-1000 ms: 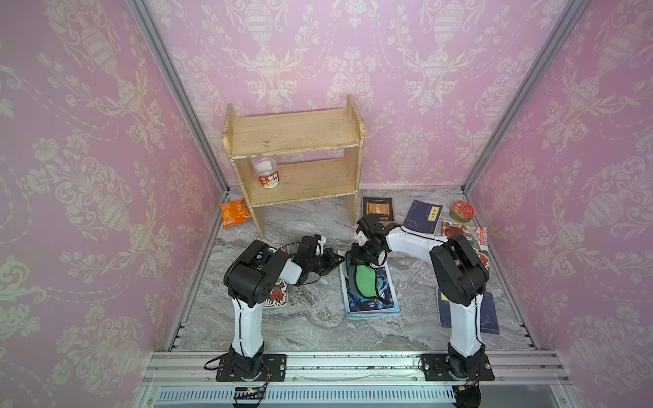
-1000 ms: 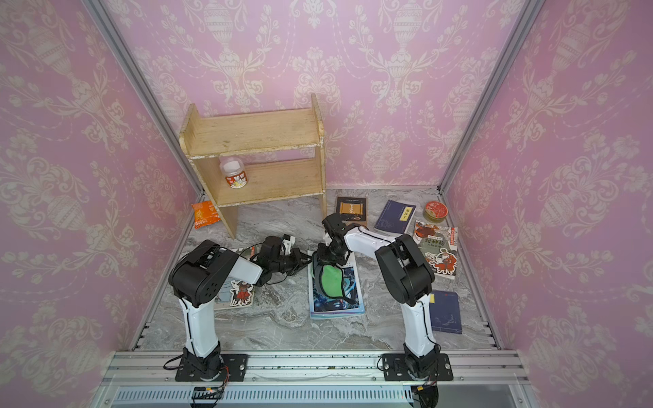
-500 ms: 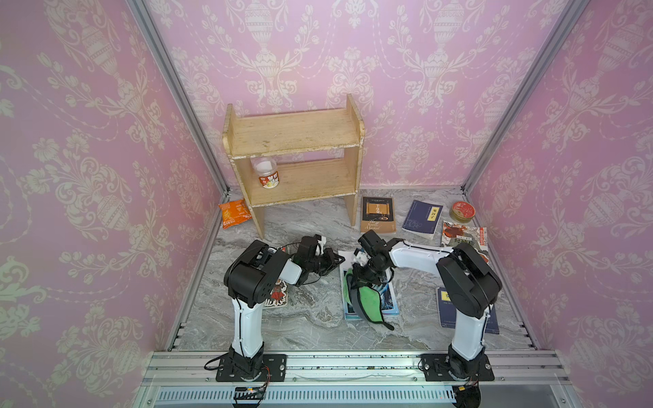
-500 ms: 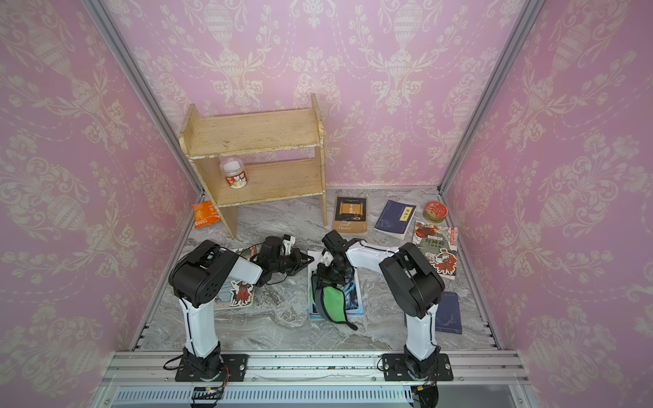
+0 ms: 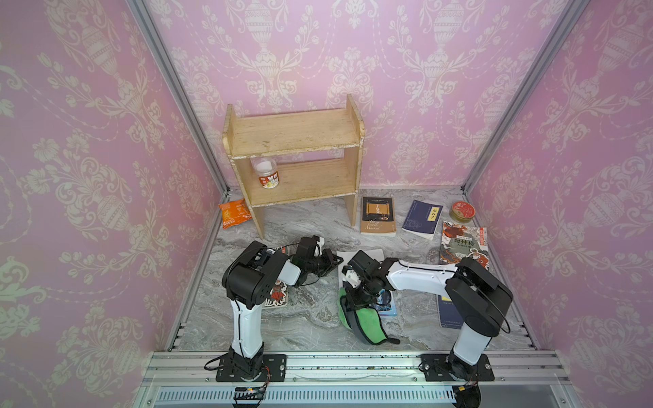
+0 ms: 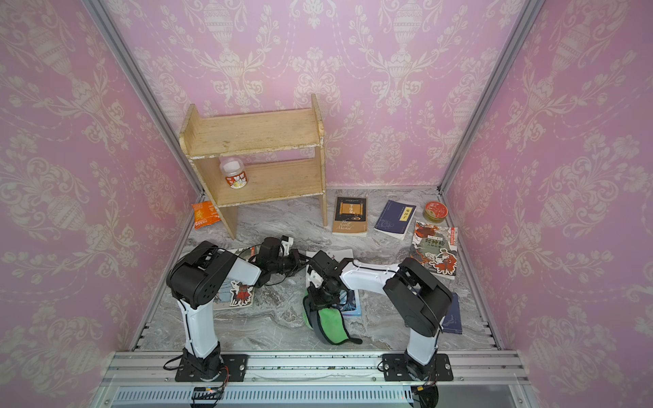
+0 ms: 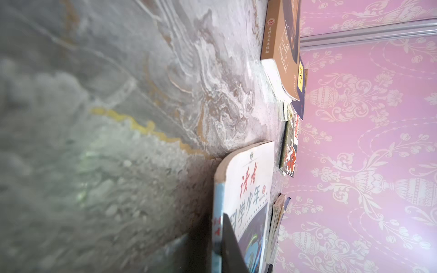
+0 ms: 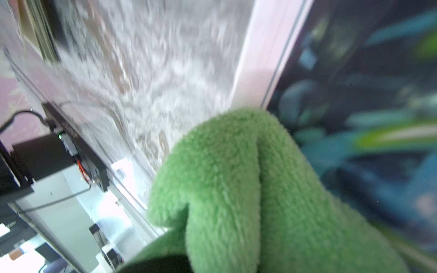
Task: Wipe the cover of the book
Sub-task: Wipe the dirt from the cover of the book.
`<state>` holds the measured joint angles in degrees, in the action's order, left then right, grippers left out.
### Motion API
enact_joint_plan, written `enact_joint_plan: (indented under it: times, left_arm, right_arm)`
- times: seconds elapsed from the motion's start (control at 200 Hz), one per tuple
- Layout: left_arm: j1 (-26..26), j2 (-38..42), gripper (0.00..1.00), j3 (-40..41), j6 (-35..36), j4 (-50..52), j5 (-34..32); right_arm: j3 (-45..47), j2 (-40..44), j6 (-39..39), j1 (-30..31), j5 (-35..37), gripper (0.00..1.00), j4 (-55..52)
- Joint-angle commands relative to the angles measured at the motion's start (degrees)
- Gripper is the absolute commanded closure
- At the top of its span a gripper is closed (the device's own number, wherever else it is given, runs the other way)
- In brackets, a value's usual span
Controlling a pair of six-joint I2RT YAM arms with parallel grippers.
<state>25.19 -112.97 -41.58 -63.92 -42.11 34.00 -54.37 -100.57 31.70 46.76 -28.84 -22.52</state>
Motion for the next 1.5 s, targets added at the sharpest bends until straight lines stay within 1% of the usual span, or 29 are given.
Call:
enact_joint_plan:
  times: [0.0,0.105,0.175,0.195,0.26,0.31,0.36,0.405,0.45,0.525,0.57,0.676,0.691,0.726,0.796,0.856,0.986,1.056,1.136,1.286,1.436,1.496]
  left_arm:
    - [0.6,-2.2,1.00,0.0,-0.7,6.4,0.7]
    - [0.7,-1.4,1.00,0.0,-0.4,7.1,0.4]
    - [1.0,-0.7,1.00,0.1,-0.4,7.3,0.0]
    - [1.1,-0.5,1.00,0.2,-0.4,7.5,-0.1]
    - [1.3,0.1,1.00,0.8,-0.4,7.7,-0.5]
    - [1.4,0.4,1.00,1.3,-0.3,7.7,-0.7]
    - [1.4,0.7,1.00,1.6,-0.2,7.9,-1.0]
    - [1.4,0.8,1.00,1.8,-0.2,8.0,-1.3]
    - [1.4,0.6,1.00,1.6,-0.4,7.9,-1.3]
    - [1.2,-0.3,1.00,1.0,-0.9,7.1,-1.0]
    - [1.0,-1.0,1.00,0.6,-1.4,6.3,-0.8]
    - [0.6,-2.4,1.00,0.0,-2.0,5.8,-0.4]
    - [0.5,-2.6,1.00,-1.6,-2.0,5.8,-0.4]
    - [0.4,-2.9,1.00,-2.3,-2.0,5.9,-0.3]
    - [0.2,-3.5,1.00,-3.2,-1.8,6.3,-0.1]
    - [0.2,-3.9,1.00,-3.6,-1.6,6.4,-0.1]
    - [0.2,-4.4,1.00,-3.6,-2.0,5.7,0.3]
    - [0.1,-3.7,1.00,-3.0,-1.8,5.8,0.1]
    - [-0.6,-2.8,1.00,-2.3,-1.0,6.6,0.3]
    - [-3.5,-2.0,1.00,-2.2,2.3,9.5,2.4]
    - [-6.2,-0.6,1.00,-4.7,9.0,18.6,3.2]
    - [-7.0,-0.1,1.00,-6.0,11.4,21.9,3.3]
  right_arm:
    - [3.7,-4.0,-1.3,-5.5,6.1,1.00,-5.2]
    - [-5.2,-8.3,-1.2,-11.7,8.7,1.00,-5.1]
    - [-12.3,-12.0,0.5,-13.6,12.8,1.00,-5.6]
    - [-15.8,-13.0,0.7,-13.6,13.8,1.00,-5.8]
    - [-21.4,-15.9,1.1,-13.1,14.7,1.00,-6.4]
    - [-24.0,-17.6,0.7,-11.7,13.8,1.00,-7.3]
    - [-24.7,-18.5,-0.3,-9.5,12.7,1.00,-8.5]
    - [-23.0,-18.3,-1.0,-6.8,11.9,1.00,-8.9]
    - [-19.2,-16.8,-0.7,-3.9,11.9,1.00,-8.3]
    - [-8.8,-13.0,2.2,0.8,12.6,1.00,-4.6]
    - [-3.9,-10.7,5.8,3.3,12.2,1.00,-3.1]
    - [5.1,-4.7,10.4,7.1,12.6,1.00,-0.9]
    - [5.9,-3.9,10.7,7.4,12.7,1.00,-0.8]
    - [7.3,-2.4,11.5,8.1,13.0,1.00,-0.9]
    - [9.0,0.1,12.1,8.4,13.5,1.00,-1.4]
    - [8.5,0.9,11.3,8.4,14.3,1.00,-2.1]
    - [-0.3,-2.9,8.2,10.1,14.0,1.00,-6.1]
    - [-2.1,-3.9,8.3,10.9,14.3,1.00,-7.6]
    - [1.2,-2.2,10.4,10.2,15.5,1.00,-7.0]
    - [13.1,4.8,15.9,6.5,17.0,1.00,-5.7]
    - [20.3,12.2,18.5,3.5,21.6,1.00,-11.9]
    - [22.5,15.2,19.3,1.2,22.7,1.00,-14.4]
